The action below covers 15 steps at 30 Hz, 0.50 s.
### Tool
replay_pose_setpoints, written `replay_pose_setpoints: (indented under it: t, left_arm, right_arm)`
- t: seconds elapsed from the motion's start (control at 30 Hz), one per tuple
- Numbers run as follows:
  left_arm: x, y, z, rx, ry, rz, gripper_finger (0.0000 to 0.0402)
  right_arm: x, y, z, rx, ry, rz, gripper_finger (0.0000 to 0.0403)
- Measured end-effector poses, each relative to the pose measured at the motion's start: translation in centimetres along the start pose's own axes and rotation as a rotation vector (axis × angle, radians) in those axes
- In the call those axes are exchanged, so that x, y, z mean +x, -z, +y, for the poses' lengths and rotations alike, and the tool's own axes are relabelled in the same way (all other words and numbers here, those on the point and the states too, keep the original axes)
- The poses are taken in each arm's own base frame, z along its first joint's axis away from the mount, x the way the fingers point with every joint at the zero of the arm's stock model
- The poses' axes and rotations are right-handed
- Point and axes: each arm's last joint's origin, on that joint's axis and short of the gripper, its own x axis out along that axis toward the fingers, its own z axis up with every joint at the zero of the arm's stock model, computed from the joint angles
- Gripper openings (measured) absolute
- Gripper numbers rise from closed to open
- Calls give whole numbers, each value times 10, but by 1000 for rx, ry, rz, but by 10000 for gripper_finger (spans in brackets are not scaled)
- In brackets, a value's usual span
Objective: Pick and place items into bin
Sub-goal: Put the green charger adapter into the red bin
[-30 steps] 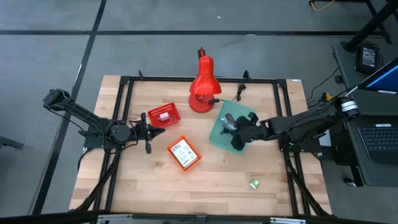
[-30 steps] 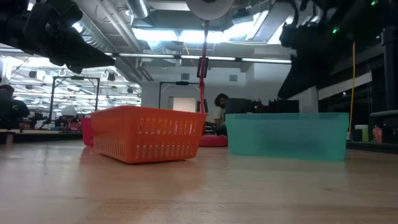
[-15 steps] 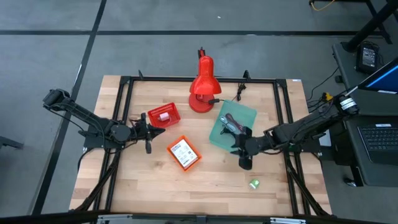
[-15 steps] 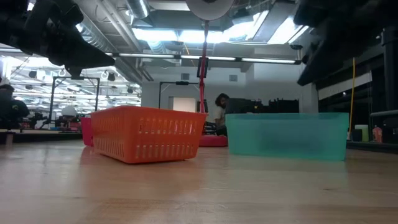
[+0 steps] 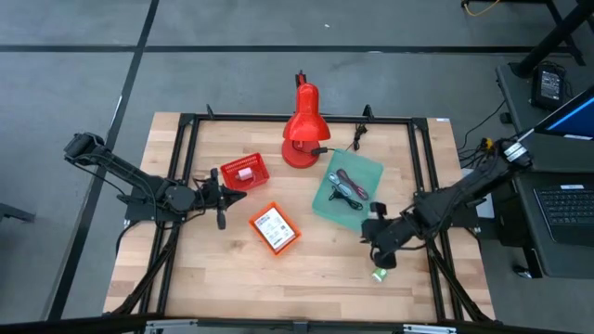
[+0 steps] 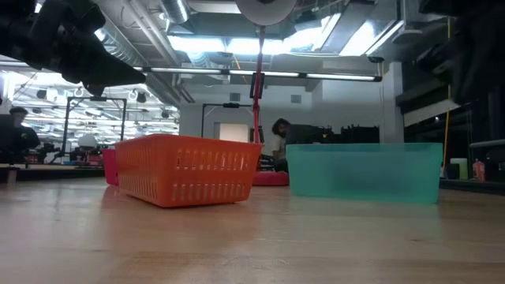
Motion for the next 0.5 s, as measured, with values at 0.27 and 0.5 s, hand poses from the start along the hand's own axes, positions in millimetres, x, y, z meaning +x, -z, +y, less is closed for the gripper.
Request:
replay_pose_setpoints:
  t: [0.27, 0.5]
  left_arm:
    - [0, 0, 0, -49, -6, -2, 2]
    - [0, 0, 0, -51, -7, -2, 2]
  right_arm:
    - [-8, 7, 28, -115, 38, 80, 5]
    - [-15, 23, 49, -156, 86, 2, 1]
